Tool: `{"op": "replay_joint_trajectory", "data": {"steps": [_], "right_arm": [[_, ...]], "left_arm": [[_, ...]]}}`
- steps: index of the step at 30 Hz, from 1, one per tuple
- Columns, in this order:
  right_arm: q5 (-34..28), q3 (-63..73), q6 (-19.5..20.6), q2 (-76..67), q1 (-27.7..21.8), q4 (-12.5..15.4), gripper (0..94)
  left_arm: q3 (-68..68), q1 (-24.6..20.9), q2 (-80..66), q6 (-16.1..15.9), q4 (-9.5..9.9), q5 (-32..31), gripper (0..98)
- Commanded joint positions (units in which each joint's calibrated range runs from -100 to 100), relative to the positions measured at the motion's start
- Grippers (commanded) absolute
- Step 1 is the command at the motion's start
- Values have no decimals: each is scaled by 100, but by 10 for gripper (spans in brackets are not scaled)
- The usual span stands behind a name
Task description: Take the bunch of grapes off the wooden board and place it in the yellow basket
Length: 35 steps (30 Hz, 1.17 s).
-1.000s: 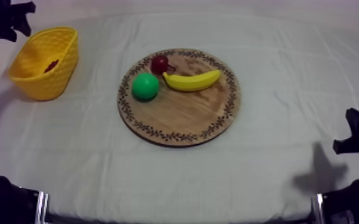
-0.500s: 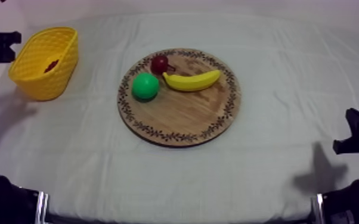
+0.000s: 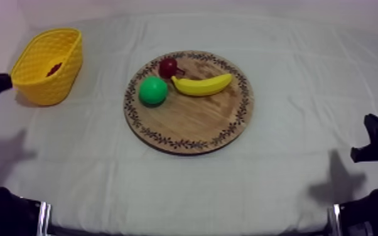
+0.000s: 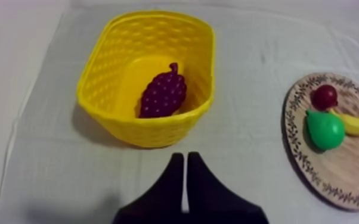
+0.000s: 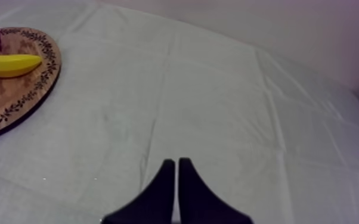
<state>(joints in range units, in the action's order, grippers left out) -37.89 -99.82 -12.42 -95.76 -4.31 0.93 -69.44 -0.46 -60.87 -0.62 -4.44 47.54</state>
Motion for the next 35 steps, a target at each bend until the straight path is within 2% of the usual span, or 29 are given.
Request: {"op": "replay_joint_trajectory", "data": {"steps": [1,5,12,17,21,24,26,29,35], "right_arm": [[-2,4,-1,0,2,2,3],[-2,4,-1,0,2,2,3],[-2,4,-1,0,2,2,3],[-2,4,-1,0,2,2,3],[-2,4,-2,0,2,2,3],[-2,4,-1,0,2,2,3],[-2,4,-1,0,2,2,3],[-2,4,-1,0,2,2,3],[-2,4,-1,0,2,2,3]], "left_arm": [[-654,60,-939,-316,-9,-243,0],[-1359,250,-1657,-313,24,-685,0],[-2307,422,-2777,88,277,-803,0],[-2580,599,-3453,-31,315,-628,0],[-2638,744,-3770,398,343,-605,0],[-2687,827,-3864,851,435,-641,0],[-2728,851,-3889,1044,498,-673,0],[-2827,855,-3905,1144,573,-893,0],[-2968,854,-3912,1125,625,-1264,0]]}}
